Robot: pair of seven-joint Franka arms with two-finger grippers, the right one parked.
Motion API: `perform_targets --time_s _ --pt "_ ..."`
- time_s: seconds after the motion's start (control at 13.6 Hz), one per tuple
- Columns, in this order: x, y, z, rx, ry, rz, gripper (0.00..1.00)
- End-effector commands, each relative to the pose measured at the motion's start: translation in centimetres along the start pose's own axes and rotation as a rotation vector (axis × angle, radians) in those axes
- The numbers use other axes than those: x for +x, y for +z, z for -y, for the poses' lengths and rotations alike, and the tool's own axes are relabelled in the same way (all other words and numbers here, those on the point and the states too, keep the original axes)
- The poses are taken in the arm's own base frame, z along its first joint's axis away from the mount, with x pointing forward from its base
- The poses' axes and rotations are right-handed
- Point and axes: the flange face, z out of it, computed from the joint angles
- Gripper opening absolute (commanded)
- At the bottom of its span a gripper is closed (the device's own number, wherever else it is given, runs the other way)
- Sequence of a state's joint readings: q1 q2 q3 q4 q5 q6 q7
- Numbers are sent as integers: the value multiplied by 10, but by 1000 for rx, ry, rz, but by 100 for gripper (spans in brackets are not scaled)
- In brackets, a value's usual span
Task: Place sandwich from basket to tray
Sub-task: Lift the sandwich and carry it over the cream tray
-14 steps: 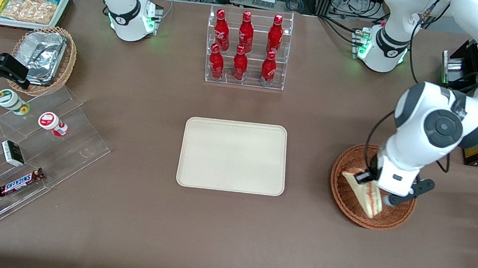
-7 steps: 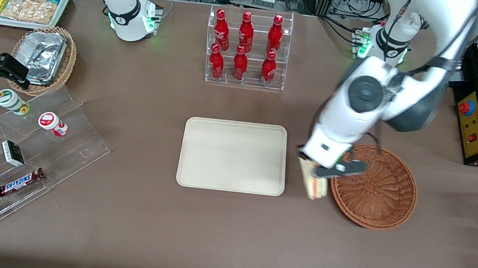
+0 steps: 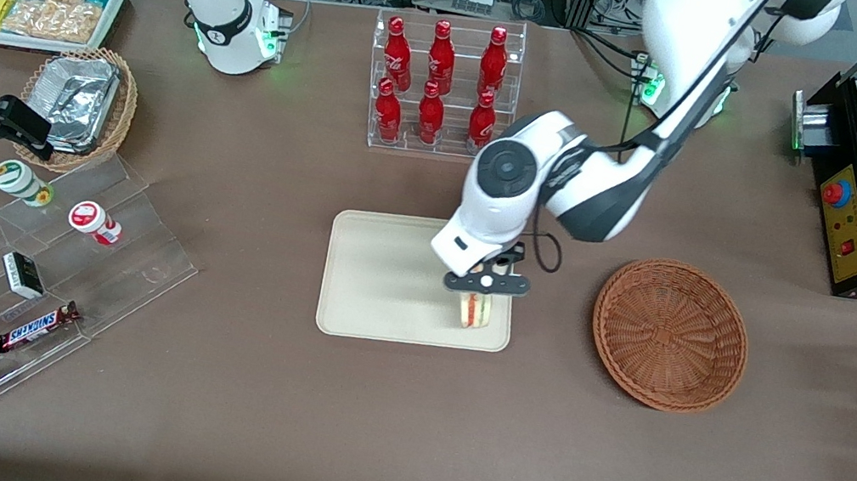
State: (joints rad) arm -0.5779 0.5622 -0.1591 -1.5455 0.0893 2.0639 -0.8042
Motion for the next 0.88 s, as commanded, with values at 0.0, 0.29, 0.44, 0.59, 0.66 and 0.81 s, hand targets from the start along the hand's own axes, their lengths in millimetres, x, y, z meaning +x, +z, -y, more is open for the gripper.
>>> perform_targets --time_s 0.0,0.29,0.44,0.59,0.66,0.81 --pt "-8 15 -34 -4 42 -43 12" --pt "-25 45 -63 -41 32 -64 12" --pt "-27 60 -68 -50 18 -66 13" --pt "-28 67 -69 -53 20 -63 13" --pt "-39 71 -78 -49 38 -60 13" --pt "-44 74 -84 -56 39 -70 14"
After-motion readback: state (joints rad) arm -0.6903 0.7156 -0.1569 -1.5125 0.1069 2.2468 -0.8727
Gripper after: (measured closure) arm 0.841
